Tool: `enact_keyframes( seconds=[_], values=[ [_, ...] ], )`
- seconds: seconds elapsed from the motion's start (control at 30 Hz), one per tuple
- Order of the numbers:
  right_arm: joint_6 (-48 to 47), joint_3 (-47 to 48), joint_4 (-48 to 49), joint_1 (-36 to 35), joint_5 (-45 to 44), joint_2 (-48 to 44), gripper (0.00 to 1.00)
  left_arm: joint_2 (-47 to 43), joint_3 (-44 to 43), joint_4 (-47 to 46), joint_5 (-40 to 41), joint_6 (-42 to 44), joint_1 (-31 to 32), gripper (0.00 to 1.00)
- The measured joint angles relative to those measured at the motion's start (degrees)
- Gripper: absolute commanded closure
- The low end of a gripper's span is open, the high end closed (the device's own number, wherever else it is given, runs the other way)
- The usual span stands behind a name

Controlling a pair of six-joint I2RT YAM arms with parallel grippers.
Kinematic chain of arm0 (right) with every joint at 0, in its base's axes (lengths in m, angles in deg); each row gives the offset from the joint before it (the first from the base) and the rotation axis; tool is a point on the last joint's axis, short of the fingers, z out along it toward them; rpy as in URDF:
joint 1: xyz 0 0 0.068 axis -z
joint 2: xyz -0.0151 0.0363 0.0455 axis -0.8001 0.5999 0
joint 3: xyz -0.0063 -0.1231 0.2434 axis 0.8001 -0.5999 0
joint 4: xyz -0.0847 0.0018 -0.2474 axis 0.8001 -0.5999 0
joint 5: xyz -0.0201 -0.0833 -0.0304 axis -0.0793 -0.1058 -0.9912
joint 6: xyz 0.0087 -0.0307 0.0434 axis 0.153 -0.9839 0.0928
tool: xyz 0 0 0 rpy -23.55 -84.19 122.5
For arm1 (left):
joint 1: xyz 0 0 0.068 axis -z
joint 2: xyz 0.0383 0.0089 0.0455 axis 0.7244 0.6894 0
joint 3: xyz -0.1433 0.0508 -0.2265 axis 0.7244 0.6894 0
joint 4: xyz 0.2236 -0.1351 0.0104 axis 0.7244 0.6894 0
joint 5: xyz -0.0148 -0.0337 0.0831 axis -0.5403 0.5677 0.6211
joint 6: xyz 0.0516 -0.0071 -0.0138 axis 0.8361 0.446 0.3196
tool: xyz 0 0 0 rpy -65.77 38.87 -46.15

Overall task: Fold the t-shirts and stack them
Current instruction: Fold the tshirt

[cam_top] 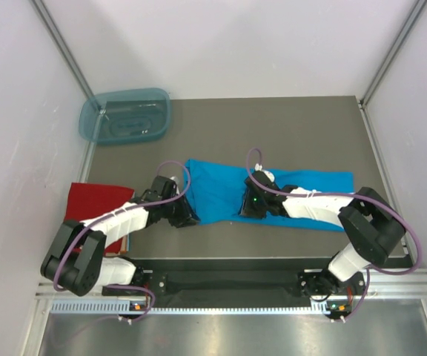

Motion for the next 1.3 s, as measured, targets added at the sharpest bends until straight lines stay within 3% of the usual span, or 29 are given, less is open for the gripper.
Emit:
enact_keyframes(
  seconds=[0.17, 0.23, 0.27, 0.33, 0.83, 0.93, 1.03, 1.3],
  values=[
    [0.0, 0.6, -0.1, 0.0, -0.4, 0.9, 0.75, 0.8, 0.0, 0.0, 0.0, 0.1, 0.0, 1.0],
    [-0.1, 1.0, -0.2, 0.0, -0.5, 1.2, 0.84, 1.0, 0.0, 0.0, 0.1, 0.1, 0.0, 1.0],
    [-0.3, 1.1, -0.2, 0.0, -0.5, 1.2, 0.94, 1.0, 0.0, 0.1, 0.1, 0.1, 0.0, 1.0],
    [-0.6, 1.1, -0.2, 0.0, -0.7, 1.2, 1.0, 1.0, -0.2, 0.2, 0.1, -0.1, 0.0, 1.0],
    [-1.3, 1.1, -1.0, 0.0, -1.7, -0.6, 1.0, -7.1, -0.8, 4.7, 2.6, -3.1, 0.0, 1.0],
    [-1.4, 1.1, -0.9, 0.0, -1.6, -0.6, 1.0, -7.0, -0.7, 4.7, 2.8, -2.9, 0.0, 0.79],
    [-1.4, 1.1, -0.9, 0.0, -1.6, -0.8, 1.0, -7.0, 0.4, 2.8, 2.7, -2.6, 0.0, 0.66],
    [-1.4, 1.0, -0.9, 0.0, -1.6, -1.2, 1.0, -7.0, 5.7, -3.5, 2.8, -2.7, 0.0, 0.59]
  ],
)
